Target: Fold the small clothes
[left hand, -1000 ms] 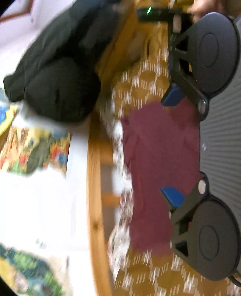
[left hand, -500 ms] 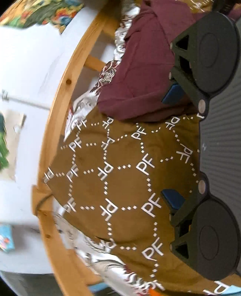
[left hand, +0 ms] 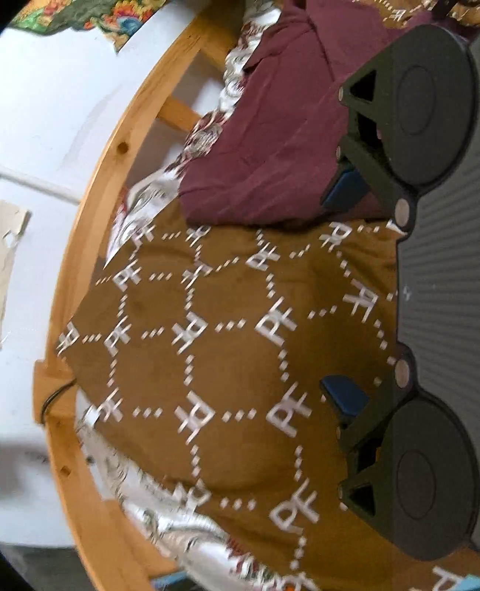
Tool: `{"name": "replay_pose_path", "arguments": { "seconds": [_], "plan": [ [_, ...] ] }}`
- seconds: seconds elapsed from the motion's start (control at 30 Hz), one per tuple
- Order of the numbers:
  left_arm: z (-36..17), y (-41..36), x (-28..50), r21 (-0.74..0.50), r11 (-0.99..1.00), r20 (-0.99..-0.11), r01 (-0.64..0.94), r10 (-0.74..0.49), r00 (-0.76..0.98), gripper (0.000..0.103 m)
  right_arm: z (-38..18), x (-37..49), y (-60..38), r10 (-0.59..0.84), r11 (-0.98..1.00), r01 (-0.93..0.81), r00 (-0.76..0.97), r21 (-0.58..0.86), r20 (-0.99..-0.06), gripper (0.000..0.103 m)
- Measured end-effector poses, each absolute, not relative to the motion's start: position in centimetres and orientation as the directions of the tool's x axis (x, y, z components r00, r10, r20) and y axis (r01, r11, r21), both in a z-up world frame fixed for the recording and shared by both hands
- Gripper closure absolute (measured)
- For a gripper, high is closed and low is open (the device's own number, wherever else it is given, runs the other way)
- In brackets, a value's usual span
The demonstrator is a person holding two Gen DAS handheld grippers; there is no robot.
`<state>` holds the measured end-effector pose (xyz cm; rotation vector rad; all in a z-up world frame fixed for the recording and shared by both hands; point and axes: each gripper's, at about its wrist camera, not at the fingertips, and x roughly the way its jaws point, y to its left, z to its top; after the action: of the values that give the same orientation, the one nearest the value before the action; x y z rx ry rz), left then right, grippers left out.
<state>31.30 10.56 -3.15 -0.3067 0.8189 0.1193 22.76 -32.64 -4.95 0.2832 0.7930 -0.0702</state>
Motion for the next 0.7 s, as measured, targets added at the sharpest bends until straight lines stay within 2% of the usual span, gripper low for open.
{"name": "replay_pose_path", "arguments": {
  "seconds": [0.13,0.2,0.37,0.47,0.6,0.7],
  "plan": [
    [-4.2,10.5,32.2,-0.345,0.921,-0.73,-0.183,-0.14,0.669,0.011,-4.0,24.1,-32.0,0.013,0.969,0.166,0.706,0.183,-0.708,0.065],
    [-5.0,10.3,32.9,-0.409,0.897,-0.727,-0.166,-0.21,0.654,0.016,-2.8,26.2,-31.4,0.068,0.973,0.103,0.728,0.207,-0.682,0.061],
    [-7.3,9.4,34.7,-0.484,0.864,-0.717,-0.135,-0.304,0.627,0.041,-0.7,35.0,-26.8,0.349,0.936,-0.222,0.685,0.272,-0.64,0.061],
    [-8.2,9.1,35.4,-0.498,0.857,-0.715,-0.129,-0.322,0.621,0.049,-0.7,40.2,-21.4,0.501,0.861,-0.415,0.593,0.294,-0.631,0.063],
    [-9.2,9.4,36.0,-0.538,0.832,-0.706,-0.135,-0.357,0.611,0.054,-1.2,44.9,-14.5,0.597,0.77,-0.567,0.477,0.293,-0.645,0.063],
    [-9.9,9.5,36.4,-0.558,0.817,-0.703,-0.143,-0.374,0.605,0.063,-2.2,47.3,-11.2,0.613,0.738,-0.609,0.423,0.292,-0.667,0.062]
  ]
}}
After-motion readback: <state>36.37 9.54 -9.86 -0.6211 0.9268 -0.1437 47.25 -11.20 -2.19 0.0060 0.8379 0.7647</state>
